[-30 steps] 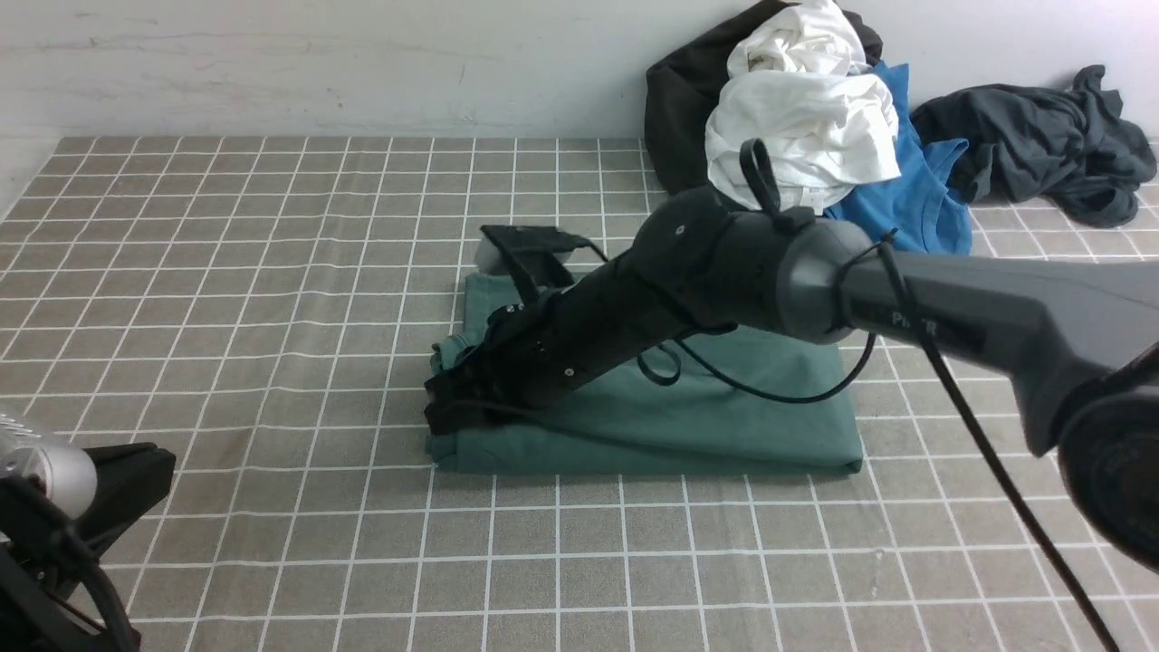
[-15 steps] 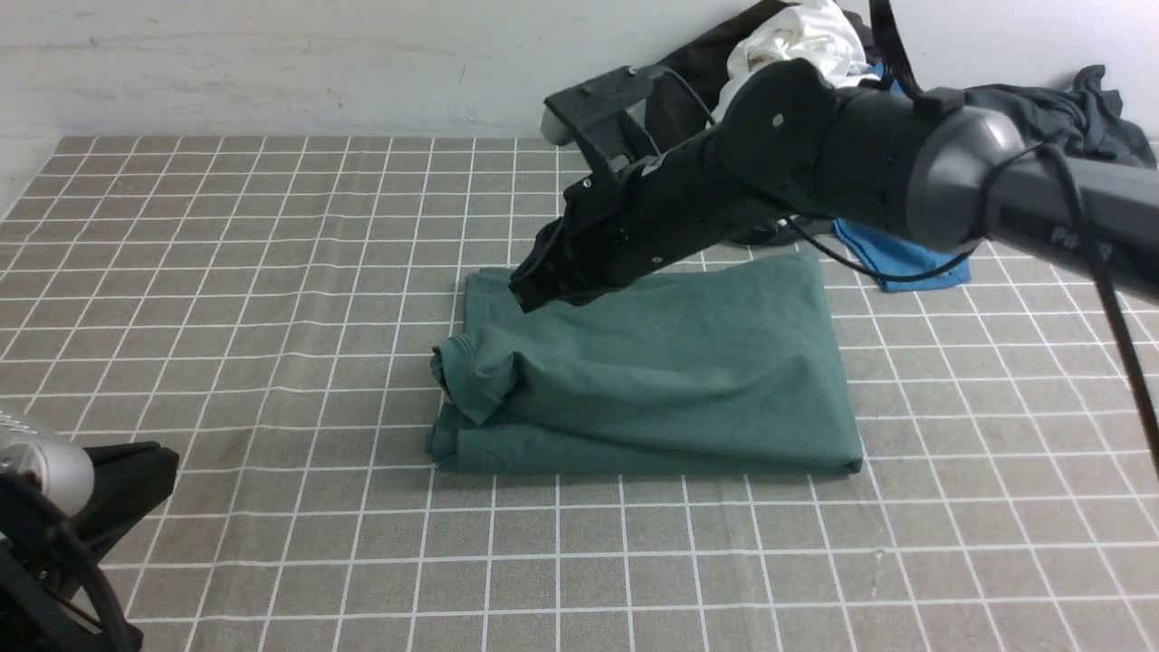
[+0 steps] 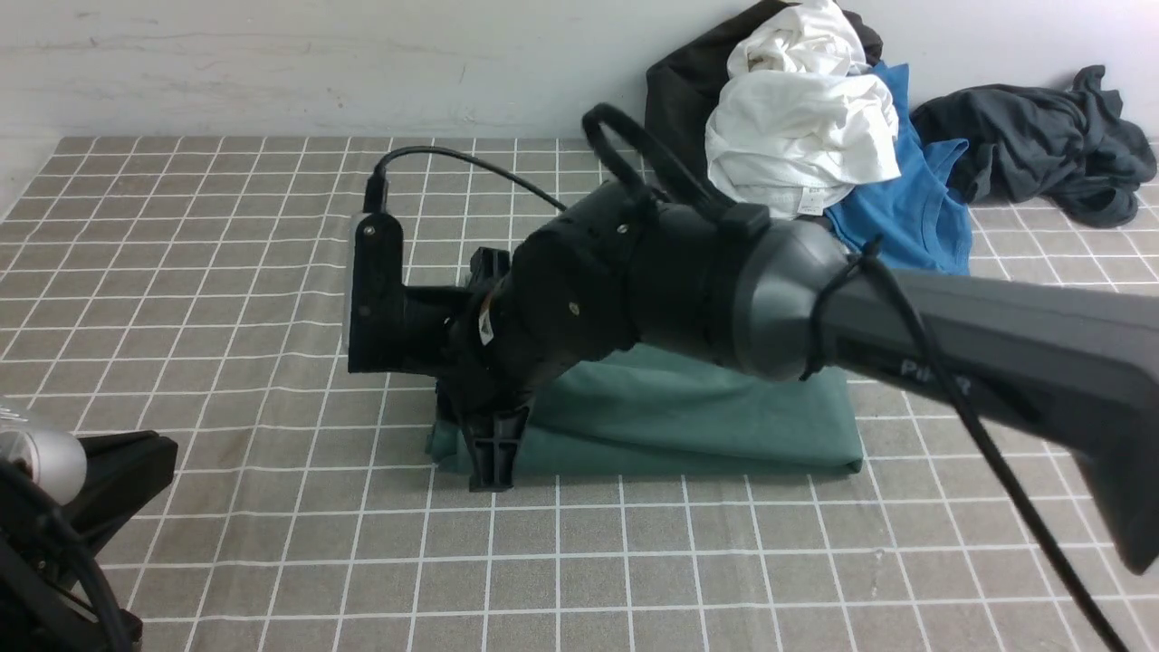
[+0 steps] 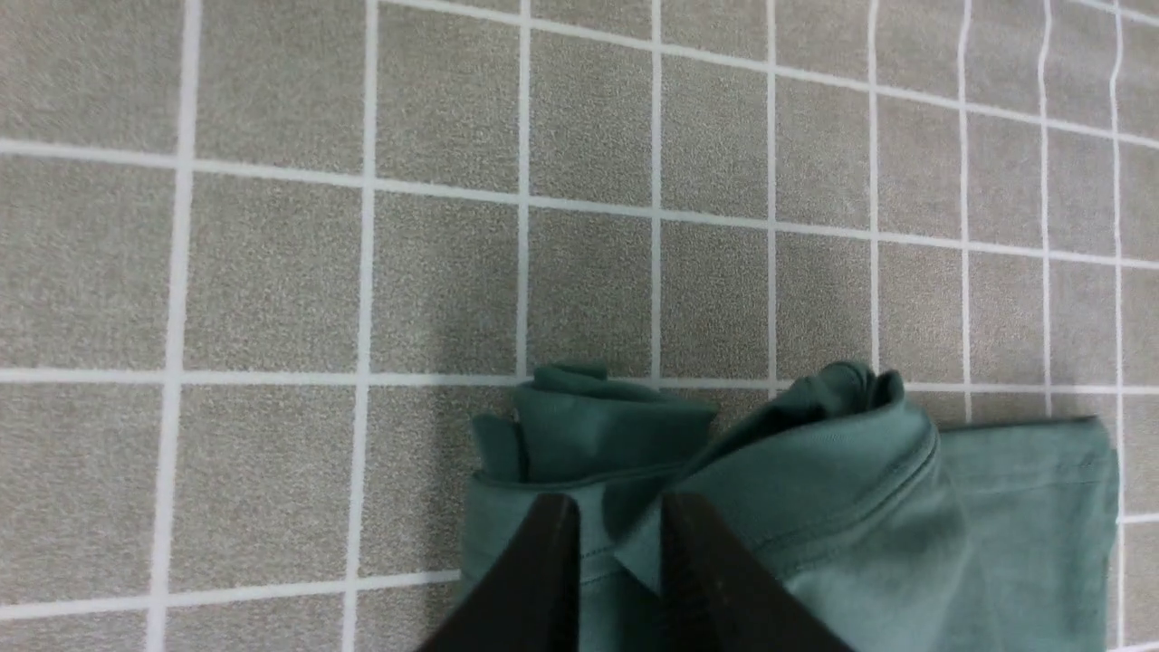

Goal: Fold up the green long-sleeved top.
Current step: Use the right arm to drag the right edge of the fabric to the left and folds it over the left edge

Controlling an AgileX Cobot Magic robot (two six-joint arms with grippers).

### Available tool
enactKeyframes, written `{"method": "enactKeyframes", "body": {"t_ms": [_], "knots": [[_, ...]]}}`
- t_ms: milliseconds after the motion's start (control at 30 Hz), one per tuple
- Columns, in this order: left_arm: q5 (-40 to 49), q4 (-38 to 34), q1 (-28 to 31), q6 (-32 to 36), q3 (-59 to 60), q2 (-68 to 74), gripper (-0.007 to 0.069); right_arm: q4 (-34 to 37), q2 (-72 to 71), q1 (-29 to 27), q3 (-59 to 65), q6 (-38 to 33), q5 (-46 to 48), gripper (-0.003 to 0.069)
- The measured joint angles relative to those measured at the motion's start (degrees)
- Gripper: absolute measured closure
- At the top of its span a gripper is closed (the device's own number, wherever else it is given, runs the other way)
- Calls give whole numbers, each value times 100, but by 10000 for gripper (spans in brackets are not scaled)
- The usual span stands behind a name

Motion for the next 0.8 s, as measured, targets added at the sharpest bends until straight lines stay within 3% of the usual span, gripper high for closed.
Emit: {"method": "enactKeyframes", "body": {"t_ms": [133, 267, 433, 467, 533, 633, 800], "knots": [[0, -13, 0, 0, 0, 0, 632, -677, 312, -43, 0, 133, -184, 349], [0, -25, 0, 0, 0, 0, 632, -1262, 636, -59, 0, 169, -548, 317], [0, -32, 0, 0, 0, 0, 632, -1411, 719, -59, 0, 616, -887, 458], [0, -32, 0, 0, 0, 0, 632, -1464, 682, -59, 0, 944, -951, 541], [0, -32, 0, 0, 0, 0, 632, -1517, 599, -59, 0, 1364, -964, 619], [0, -32, 0, 0, 0, 0, 632, -1523, 379, -59, 0, 2077, -969, 662], [0, -32, 0, 0, 0, 0, 632, -1316, 132, -59, 0, 3489, -989, 672]]}}
